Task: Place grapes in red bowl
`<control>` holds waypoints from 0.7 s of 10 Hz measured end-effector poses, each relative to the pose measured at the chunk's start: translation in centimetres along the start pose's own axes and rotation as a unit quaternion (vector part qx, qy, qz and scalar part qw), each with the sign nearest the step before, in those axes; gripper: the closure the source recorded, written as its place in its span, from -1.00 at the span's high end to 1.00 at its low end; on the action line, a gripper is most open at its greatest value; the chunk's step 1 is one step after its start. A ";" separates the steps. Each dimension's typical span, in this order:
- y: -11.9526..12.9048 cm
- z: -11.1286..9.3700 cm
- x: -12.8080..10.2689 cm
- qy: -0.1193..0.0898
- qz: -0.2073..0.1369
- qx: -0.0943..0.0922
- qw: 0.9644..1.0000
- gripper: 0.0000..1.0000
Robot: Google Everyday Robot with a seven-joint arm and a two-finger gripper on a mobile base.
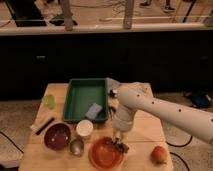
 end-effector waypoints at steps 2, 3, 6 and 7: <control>-0.1 0.0 0.0 -0.001 -0.003 0.000 1.000 -0.96; -0.1 0.0 0.0 -0.001 -0.003 0.000 1.000 -0.96; -0.3 0.0 0.0 -0.002 -0.006 0.000 1.000 -0.96; -0.3 0.0 0.0 -0.003 -0.007 0.000 1.000 -0.96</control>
